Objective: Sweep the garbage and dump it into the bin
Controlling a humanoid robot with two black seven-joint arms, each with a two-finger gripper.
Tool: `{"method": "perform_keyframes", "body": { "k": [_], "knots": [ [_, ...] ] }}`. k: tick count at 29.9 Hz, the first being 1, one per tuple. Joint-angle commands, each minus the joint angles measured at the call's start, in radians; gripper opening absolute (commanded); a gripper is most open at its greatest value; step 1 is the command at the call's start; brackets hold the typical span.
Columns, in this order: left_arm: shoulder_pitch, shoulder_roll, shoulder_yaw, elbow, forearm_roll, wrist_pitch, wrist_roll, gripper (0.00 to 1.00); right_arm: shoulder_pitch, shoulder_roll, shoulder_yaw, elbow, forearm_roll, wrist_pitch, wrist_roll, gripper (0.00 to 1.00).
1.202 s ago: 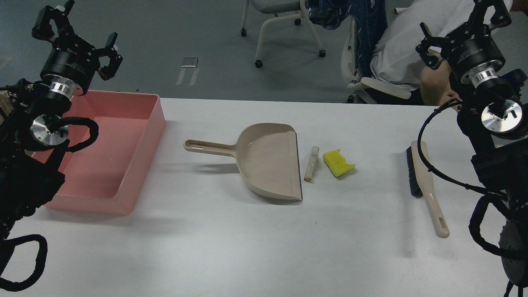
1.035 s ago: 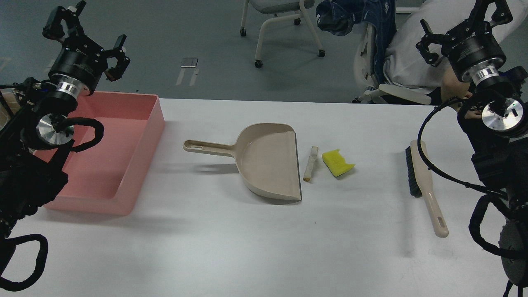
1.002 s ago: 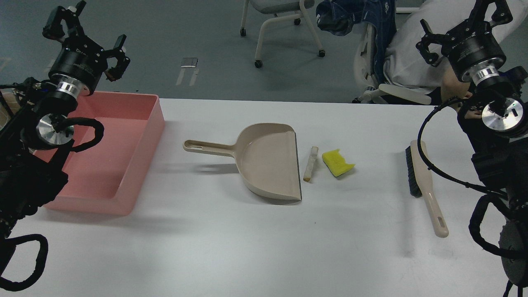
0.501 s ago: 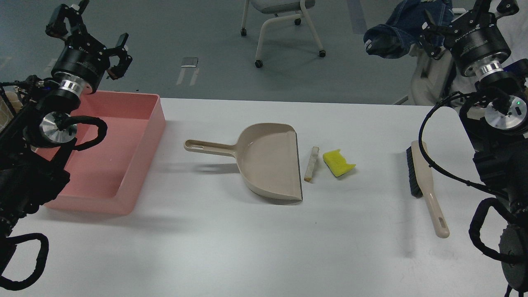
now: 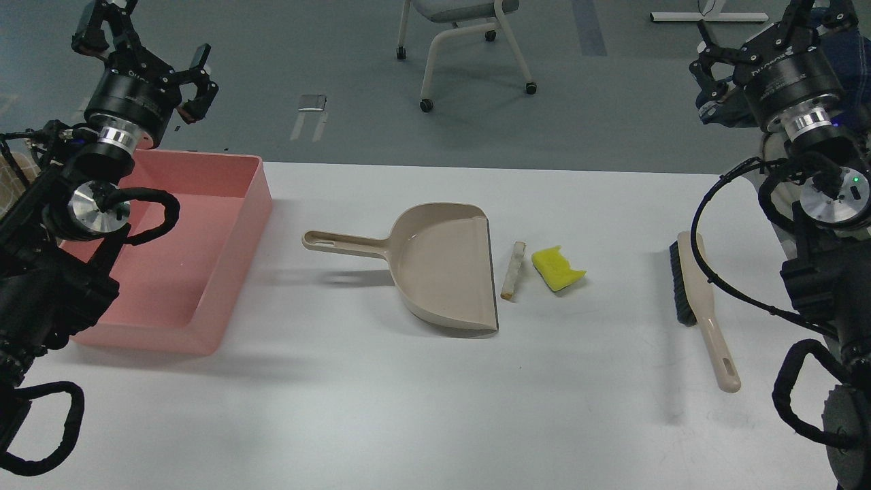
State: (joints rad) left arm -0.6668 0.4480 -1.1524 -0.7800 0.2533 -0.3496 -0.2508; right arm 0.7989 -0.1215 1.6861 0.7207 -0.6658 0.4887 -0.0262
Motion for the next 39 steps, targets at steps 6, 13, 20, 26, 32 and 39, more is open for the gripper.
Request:
{"method": "perform_keyframes", "body": {
  "k": [6,13,20,26,32,39],
  "knots": [
    [0.122,0.024,-0.003,-0.238,0.006,0.023,-0.015,0.98,-0.056,-0.014,0.001,0.068,-0.001,0.0,0.002,1.0],
    [0.465,0.115,-0.021,-0.704,0.021,0.167,-0.024,0.97,-0.098,-0.014,0.007,0.118,-0.001,0.0,0.002,1.0],
    [0.762,0.107,-0.05,-0.924,0.219,0.189,-0.082,0.93,-0.167,-0.014,0.017,0.16,-0.001,0.0,0.002,1.0],
    [0.865,0.077,-0.023,-0.976,0.323,0.192,-0.084,0.69,-0.225,-0.027,0.017,0.227,-0.001,0.0,0.0,1.0],
    [0.865,0.057,0.077,-0.963,0.467,0.271,-0.07,0.55,-0.242,-0.037,0.018,0.232,0.0,0.0,0.0,1.0],
    [0.777,0.037,0.158,-0.849,0.612,0.313,0.022,0.56,-0.257,-0.037,0.018,0.258,0.0,0.0,0.0,1.0]
  ]
}}
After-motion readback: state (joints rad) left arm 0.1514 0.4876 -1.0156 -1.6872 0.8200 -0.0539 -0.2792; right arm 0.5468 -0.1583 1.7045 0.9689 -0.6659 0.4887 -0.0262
